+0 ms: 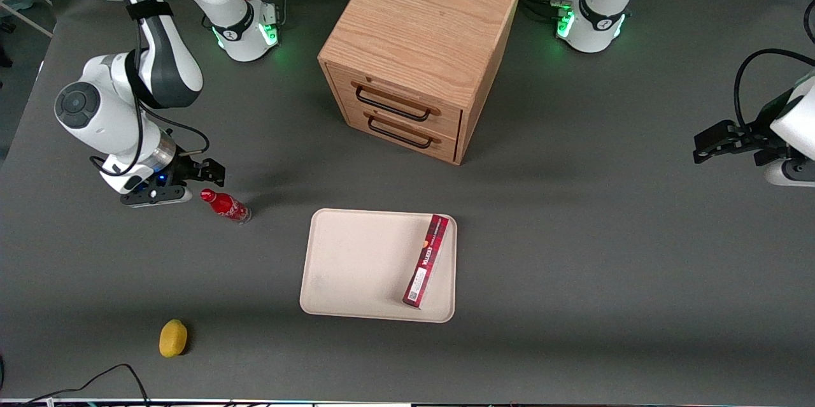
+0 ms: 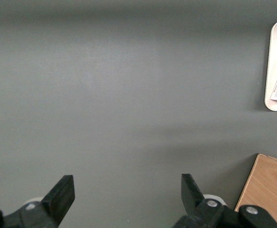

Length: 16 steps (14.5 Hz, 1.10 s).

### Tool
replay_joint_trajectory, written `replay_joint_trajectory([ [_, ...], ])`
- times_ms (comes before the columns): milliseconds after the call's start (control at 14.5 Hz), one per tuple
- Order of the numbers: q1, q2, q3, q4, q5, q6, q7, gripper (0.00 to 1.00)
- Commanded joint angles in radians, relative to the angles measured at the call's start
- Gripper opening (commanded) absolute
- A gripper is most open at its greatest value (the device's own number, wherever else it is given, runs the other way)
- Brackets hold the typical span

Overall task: Place coke bottle on tray
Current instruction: 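Move the right gripper down toward the red Coca-Cola bottle, then close the right gripper around the bottle's cap end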

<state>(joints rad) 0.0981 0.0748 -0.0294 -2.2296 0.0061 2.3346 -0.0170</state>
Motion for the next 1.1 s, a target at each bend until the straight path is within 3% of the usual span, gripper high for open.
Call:
replay_joint_trajectory([
  [0, -0.005, 0.022, 0.003, 0.004, 0.006, 0.034, -0.029, 0.81],
  [207, 0.003, 0.03, 0.005, 0.011, 0.006, 0.038, -0.018, 0.42],
  [345, 0.003, 0.031, 0.005, 0.016, 0.006, 0.04, -0.017, 0.04],
  [414, 0.003, 0.033, 0.006, 0.018, 0.006, 0.04, -0.017, 0.0],
  [690, 0.003, -0.01, 0.006, 0.019, 0.006, 0.002, -0.02, 0.0],
  [828, 0.002, -0.067, 0.006, 0.078, 0.006, -0.168, -0.023, 0.0],
  [1034, -0.008, -0.137, 0.005, 0.284, 0.006, -0.554, -0.026, 0.0],
])
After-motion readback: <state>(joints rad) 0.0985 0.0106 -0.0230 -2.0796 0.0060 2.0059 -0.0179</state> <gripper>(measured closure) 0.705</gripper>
